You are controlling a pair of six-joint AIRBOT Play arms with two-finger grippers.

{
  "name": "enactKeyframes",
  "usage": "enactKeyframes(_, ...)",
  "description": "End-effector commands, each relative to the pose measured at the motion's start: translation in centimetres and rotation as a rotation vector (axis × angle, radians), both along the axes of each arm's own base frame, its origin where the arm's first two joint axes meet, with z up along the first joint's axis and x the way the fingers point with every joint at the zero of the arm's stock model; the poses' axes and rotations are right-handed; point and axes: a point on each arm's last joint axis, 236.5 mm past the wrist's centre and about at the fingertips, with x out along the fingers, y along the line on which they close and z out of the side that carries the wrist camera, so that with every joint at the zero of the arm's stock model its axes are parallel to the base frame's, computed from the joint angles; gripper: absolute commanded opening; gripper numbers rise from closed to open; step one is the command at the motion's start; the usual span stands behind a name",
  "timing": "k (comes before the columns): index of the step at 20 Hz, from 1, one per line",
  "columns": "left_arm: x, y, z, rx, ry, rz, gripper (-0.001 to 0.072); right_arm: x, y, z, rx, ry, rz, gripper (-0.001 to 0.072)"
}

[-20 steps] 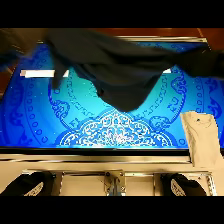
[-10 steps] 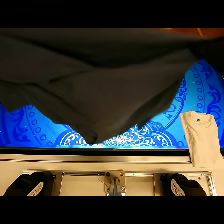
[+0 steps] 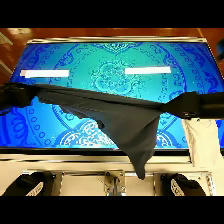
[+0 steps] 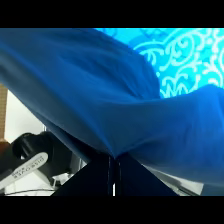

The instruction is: Fold the shirts.

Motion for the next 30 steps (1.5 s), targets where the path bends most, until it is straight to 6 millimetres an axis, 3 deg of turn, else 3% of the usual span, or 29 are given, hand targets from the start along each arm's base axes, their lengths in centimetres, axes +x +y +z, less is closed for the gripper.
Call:
enactKeyframes(1,3.4,-0.4,-6.0,0.045,0.117,0.021,0.0038,3.2,-0.9,-9.8,0.040,0.144,-0.166,0.0052)
enactKeyframes(4,8.4,-2.8,-8.3,-0.028,0.115,0.025,0.0039,7.7,-2.9,-16.9,0.046,0.146,-0.352,0.0052)
enactKeyframes(6,11.6,-4.8,-9.8,-0.112,0.107,0.031,0.0039,11.0,-4.4,-19.0,0.023,0.091,-0.418,0.0052)
enactKeyframes(8,14.1,-6.4,-12.7,-0.193,0.155,0.052,0.0039,13.9,-5.3,-19.9,0.029,0.027,-0.464,0.0052)
enactKeyframes(10,14.9,-8.0,-17.5,-0.245,0.290,0.064,0.0039,14.8,-5.8,-22.3,0.016,0.065,-0.491,0.0052)
enactKeyframes(12,14.3,-9.7,-21.9,-0.290,0.443,0.064,0.0040,14.7,-5.7,-24.6,0.009,0.132,-0.487,0.0055)
enactKeyframes(14,13.5,-10.9,-24.3,-0.329,0.545,0.064,0.0045,14.6,-5.8,-25.7,-0.002,0.149,-0.478,0.0079)
enactKeyframes(15,13.4,-10.9,-24.8,-0.330,0.563,0.065,0.0170,14.9,-6.0,-25.4,-0.010,0.129,-0.473,0.0244)
enactKeyframes(16,13.3,-10.6,-24.8,-0.331,0.570,0.068,0.0457,15.2,-6.5,-24.6,-0.017,0.095,-0.462,0.0609)
enactKeyframes(17,13.2,-9.9,-24.5,-0.330,0.587,0.069,0.0687,15.4,-7.0,-23.4,-0.033,0.052,-0.425,0.0676)
enactKeyframes(19,11.7,-7.4,-23.8,-0.284,0.667,0.036,0.0696,14.8,-9.4,-20.7,-0.124,-0.030,-0.321,0.0676)
enactKeyframes(20,10.4,-6.1,-23.6,-0.248,0.721,0.005,0.0694,14.0,-11.6,-19.9,-0.212,-0.041,-0.289,0.0676)
enactKeyframes(22,7.0,-3.6,-23.5,-0.186,0.843,-0.022,0.0683,10.6,-17.9,-19.7,-0.444,0.021,-0.255,0.0674)
enactKeyframes(24,4.4,-3.7,-23.7,-0.146,0.892,-0.061,0.0576,7.3,-21.7,-20.5,-0.510,0.134,-0.342,0.0586)
enactKeyframes(26,1.6,-6.1,-25.1,-0.138,0.914,-0.096,0.0598,6.3,-21.0,-22.1,-0.394,0.195,-0.405,0.0579)
enactKeyframes(28,-1.5,-9.7,-27.7,-0.182,0.966,-0.113,0.0707,5.2,-18.2,-24.4,-0.266,0.255,-0.380,0.0591)
enactKeyframes(30,-4.2,-13.8,-30.1,-0.260,1.003,-0.127,0.0707,4.3,-14.8,-26.0,-0.114,0.330,-0.339,0.0637)
